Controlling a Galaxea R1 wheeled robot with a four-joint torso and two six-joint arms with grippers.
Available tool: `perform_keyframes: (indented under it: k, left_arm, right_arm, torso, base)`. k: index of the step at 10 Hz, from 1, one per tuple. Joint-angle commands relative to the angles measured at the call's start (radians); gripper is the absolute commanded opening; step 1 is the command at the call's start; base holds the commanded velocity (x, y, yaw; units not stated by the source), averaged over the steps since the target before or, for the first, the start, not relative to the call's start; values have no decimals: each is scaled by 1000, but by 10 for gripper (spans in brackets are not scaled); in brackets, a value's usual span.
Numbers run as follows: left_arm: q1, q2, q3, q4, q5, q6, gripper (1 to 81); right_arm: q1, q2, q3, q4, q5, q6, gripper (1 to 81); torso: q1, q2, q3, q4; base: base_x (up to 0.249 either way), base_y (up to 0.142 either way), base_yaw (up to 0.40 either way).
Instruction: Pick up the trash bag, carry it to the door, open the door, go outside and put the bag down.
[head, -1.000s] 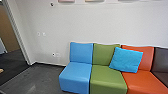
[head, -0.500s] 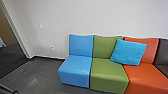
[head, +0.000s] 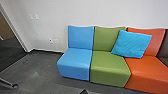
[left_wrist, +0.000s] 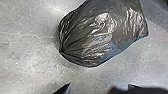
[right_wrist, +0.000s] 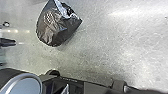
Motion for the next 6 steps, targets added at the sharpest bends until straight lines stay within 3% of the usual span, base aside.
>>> perform_keyframes:
  k: [1, 3, 4, 5, 6]
  left_arm:
    - [-147, -9, -1, -22, 66, 0, 811]
    - [-160, 12, -9, -20, 67, -2, 811]
    - [-160, 27, -10, -19, 67, -2, 811]
    - [-160, 44, -15, -17, 67, -2, 811]
    - [-161, 56, -18, -17, 69, -2, 811]
  right_arm:
    - [85, -59, 23, 28, -61, 0, 811]
    - [85, -61, 20, 28, -61, 0, 811]
    - [89, -59, 20, 33, -61, 0, 811]
    - [93, -59, 20, 37, -61, 0, 811]
    - [104, -59, 24, 42, -62, 0, 811]
  torso:
    - [63, -98, 0, 0]
    - [102, -161, -13, 0]
    - [122, -194, -44, 0]
    - [147, -234, -108, 0]
    - [161, -260, -115, 0]
  base:
    - [0, 0, 0]
    - [0, 0, 0]
    - [0, 0, 0]
    - [0, 0, 0]
    - [0, 0, 0]
